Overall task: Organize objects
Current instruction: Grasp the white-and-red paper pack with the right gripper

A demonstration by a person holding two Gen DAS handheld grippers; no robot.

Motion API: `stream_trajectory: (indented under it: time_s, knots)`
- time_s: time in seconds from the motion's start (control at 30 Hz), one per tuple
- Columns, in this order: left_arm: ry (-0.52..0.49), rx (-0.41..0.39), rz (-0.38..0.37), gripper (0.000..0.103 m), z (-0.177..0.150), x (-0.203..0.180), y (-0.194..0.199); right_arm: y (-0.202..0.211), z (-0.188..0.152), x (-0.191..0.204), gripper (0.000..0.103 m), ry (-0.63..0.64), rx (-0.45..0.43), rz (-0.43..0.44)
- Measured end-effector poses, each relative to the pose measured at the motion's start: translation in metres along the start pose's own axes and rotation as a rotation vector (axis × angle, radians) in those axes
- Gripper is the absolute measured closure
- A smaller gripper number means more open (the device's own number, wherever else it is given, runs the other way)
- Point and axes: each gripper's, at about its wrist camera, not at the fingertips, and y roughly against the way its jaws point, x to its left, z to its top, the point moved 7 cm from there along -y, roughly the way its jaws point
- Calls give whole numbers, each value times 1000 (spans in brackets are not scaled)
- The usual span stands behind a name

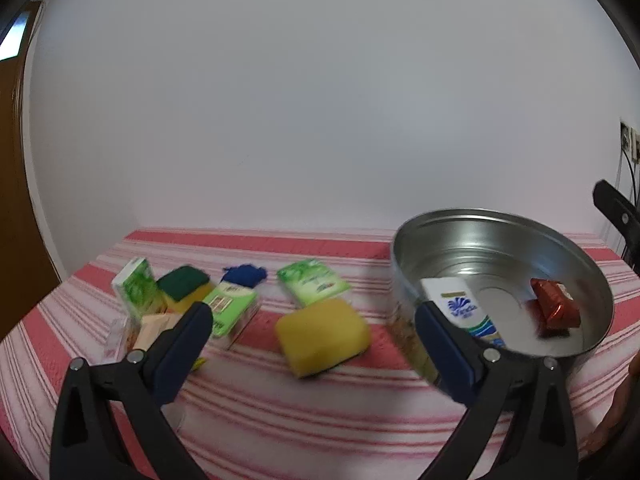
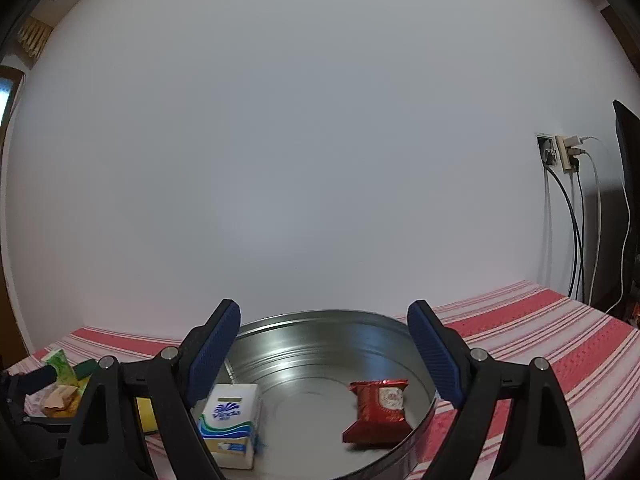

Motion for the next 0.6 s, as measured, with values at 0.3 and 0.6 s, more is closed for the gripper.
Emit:
stream_trajectory:
  time_s: [0.3, 0.6]
  knots:
    - [42, 11, 55, 1, -11, 58, 9, -5, -5, 5, 15, 22, 43, 63]
    - [108, -3, 197, 0, -16, 150, 11, 13, -26, 98, 15, 114, 146, 314]
